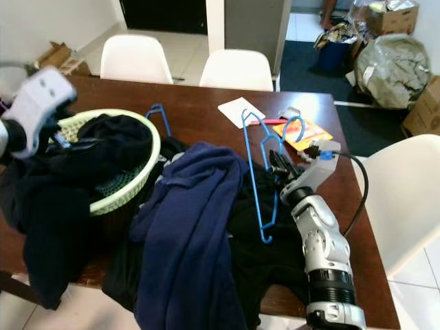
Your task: Hang hanger
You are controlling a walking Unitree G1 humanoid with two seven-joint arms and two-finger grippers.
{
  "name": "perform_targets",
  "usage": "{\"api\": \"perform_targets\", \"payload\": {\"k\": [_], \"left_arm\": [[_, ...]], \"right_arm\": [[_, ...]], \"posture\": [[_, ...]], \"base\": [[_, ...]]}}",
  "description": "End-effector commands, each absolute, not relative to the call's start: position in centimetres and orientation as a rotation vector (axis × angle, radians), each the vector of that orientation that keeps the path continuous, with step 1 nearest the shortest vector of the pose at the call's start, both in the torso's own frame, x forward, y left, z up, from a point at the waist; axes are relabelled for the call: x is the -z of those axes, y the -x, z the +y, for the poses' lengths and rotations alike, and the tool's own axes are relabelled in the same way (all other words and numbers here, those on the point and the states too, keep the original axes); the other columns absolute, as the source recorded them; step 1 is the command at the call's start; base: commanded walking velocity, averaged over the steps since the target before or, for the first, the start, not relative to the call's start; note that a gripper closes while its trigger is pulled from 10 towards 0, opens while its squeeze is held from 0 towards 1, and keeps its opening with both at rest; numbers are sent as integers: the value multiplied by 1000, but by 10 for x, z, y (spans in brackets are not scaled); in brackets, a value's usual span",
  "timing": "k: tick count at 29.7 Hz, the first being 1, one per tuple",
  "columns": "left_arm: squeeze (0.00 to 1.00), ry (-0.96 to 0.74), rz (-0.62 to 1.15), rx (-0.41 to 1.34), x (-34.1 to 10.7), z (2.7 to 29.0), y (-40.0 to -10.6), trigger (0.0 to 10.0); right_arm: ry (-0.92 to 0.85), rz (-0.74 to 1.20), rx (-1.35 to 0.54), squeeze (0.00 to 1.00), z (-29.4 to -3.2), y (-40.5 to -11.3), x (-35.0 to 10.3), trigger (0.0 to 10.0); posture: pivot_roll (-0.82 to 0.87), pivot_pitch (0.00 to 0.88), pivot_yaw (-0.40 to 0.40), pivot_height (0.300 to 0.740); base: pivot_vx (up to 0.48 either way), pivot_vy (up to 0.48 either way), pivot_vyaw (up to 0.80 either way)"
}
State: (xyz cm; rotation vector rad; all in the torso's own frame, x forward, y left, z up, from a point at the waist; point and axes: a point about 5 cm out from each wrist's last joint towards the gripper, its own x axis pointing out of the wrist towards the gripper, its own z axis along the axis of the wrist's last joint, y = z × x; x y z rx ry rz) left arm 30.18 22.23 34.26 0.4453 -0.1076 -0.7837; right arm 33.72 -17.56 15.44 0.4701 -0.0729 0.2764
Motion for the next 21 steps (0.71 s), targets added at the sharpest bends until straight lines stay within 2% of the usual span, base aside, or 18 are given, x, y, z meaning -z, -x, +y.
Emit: {"api": "perform_targets", "payload": {"k": [1,2,4,5,6,7,8,9,10,11,13,15,21], "left_arm": [[1000,-400,-136,853,-347,216,-295,10000],[1000,-323,-223,977,-356,201,-282,10000],[1000,-323,-223,977,-356,201,-282,10000],[1000,-251,-246,1062,-349,186,-274,10000],[710,-166,-196,1034,-324,171,-279,10000],[710,-166,-196,1034,-324,171,-279,10000],[710,-116,-154,997,-306,162,-283,10000],[0,-33,-84,893,-281,151,-292,10000],[0,-33,-84,893,-281,151,-292,10000],[0,26,-16,776,-257,141,-299,10000],[0,27,103,532,-220,127,-302,10000],[0,22,152,400,-204,122,-300,10000],[0,-2,176,327,-193,117,-297,10000]], "right_arm": [[-497,-63,-263,0,-176,-337,-150,10000],[-514,-73,-243,0,-178,-337,-151,10000],[-514,-73,-243,0,-178,-337,-151,10000],[-522,-90,-204,0,-185,-338,-152,10000],[-509,-112,-157,0,-194,-337,-155,10000],[-509,-112,-157,0,-194,-337,-155,10000],[-497,-125,-128,0,-199,-337,-156,10000],[-458,-141,-106,0,-206,-336,-159,10000],[-458,-141,-106,0,-206,-336,-159,10000],[-434,-155,-93,0,-211,-336,-163,10000],[-384,-176,-86,0,-218,-338,-171,10000],[-353,-176,-86,0,-220,-340,-173,10000],[-340,-161,-91,0,-216,-343,-170,10000]], "posture": [[33,128,5,740],[31,123,11,740],[31,123,11,740],[30,119,14,740],[23,117,19,740],[23,117,19,740],[23,117,19,740],[19,113,22,740],[19,113,22,740],[14,112,24,740],[7,109,26,740],[7,104,23,740],[7,93,20,740]], "base": [[0,0,0],[0,0,0],[0,0,0],[0,0,0],[0,0,0],[0,0,0],[0,0,0],[0,0,0],[0,0,0],[0,0,0],[0,0,0],[0,0,0],[0,0,0]]}}
